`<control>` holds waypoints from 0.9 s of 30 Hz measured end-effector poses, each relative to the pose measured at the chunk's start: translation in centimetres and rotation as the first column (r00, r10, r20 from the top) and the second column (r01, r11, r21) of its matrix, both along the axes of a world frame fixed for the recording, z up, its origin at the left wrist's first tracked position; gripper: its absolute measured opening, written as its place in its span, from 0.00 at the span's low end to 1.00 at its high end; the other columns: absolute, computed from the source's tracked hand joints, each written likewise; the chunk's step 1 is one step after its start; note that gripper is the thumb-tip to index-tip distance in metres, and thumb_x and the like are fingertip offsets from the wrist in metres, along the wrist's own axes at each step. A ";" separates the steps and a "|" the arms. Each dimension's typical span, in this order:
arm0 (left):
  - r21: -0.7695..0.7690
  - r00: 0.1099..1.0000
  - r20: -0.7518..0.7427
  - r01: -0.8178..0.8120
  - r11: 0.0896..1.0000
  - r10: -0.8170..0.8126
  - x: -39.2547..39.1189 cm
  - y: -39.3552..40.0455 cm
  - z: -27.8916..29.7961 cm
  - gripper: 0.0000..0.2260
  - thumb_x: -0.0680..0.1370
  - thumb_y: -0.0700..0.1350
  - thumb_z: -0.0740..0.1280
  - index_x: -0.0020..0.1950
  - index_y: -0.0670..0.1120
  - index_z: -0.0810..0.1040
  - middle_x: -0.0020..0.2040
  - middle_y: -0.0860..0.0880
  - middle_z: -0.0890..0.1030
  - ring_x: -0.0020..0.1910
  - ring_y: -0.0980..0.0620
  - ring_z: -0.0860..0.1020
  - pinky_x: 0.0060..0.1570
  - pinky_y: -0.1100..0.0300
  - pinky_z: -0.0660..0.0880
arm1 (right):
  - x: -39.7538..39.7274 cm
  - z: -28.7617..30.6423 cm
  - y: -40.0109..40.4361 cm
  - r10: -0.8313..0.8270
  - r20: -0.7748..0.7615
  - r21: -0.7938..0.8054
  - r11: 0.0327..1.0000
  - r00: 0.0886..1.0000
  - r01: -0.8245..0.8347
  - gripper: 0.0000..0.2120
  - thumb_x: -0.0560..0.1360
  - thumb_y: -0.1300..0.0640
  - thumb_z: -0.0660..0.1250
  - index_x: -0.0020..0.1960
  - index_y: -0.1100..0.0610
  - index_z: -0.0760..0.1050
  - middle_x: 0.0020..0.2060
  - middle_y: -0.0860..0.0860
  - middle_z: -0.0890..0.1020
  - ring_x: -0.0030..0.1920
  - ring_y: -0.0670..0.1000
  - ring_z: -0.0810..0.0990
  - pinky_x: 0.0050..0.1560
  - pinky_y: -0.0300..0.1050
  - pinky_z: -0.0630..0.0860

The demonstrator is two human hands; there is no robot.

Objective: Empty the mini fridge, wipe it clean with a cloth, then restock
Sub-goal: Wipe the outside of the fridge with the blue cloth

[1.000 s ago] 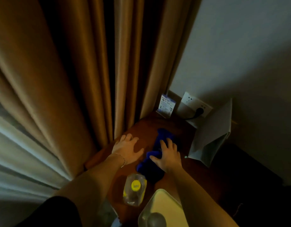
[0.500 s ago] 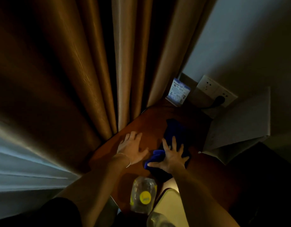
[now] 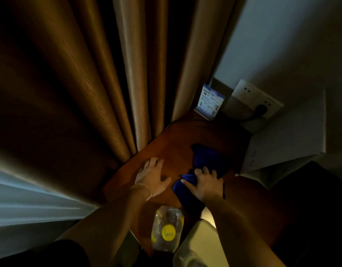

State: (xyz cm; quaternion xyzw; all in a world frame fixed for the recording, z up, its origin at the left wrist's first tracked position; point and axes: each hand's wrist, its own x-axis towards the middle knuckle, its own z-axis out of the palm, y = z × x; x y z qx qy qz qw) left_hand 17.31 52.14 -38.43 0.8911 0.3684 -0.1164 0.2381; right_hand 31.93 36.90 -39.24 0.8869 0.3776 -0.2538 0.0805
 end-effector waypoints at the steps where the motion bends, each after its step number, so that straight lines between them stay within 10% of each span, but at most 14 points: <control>1: 0.004 1.000 0.003 -0.002 1.000 0.002 0.0 0.0 0.4 0.34 0.76 0.62 0.62 0.78 0.52 0.58 0.74 0.54 0.59 0.72 0.51 0.61 0.66 0.50 0.69 | 0.1 0.1 -0.2 -0.013 -0.013 0.013 1.000 1.000 0.013 0.35 0.75 0.24 0.50 0.70 0.49 0.66 0.70 0.53 0.70 0.70 0.62 0.67 0.63 0.61 0.69; 16: 0.102 0.964 0.261 -0.087 0.991 0.058 -1.3 -3.9 12.9 0.32 0.77 0.63 0.62 0.77 0.48 0.63 0.71 0.51 0.64 0.71 0.49 0.65 0.67 0.50 0.71 | 0.1 13.6 -4.0 -0.050 0.055 0.415 0.909 0.997 0.023 0.22 0.74 0.27 0.56 0.41 0.45 0.68 0.42 0.46 0.73 0.46 0.52 0.77 0.48 0.55 0.78; 27: 0.246 0.908 0.407 -0.004 0.969 -0.099 -5.3 -11.5 22.4 0.29 0.78 0.63 0.61 0.74 0.48 0.68 0.69 0.50 0.67 0.70 0.48 0.65 0.66 0.50 0.70 | -5.8 24.6 -12.7 -0.137 0.212 0.539 0.843 0.967 0.001 0.22 0.75 0.28 0.59 0.39 0.46 0.67 0.38 0.48 0.76 0.39 0.51 0.77 0.41 0.51 0.79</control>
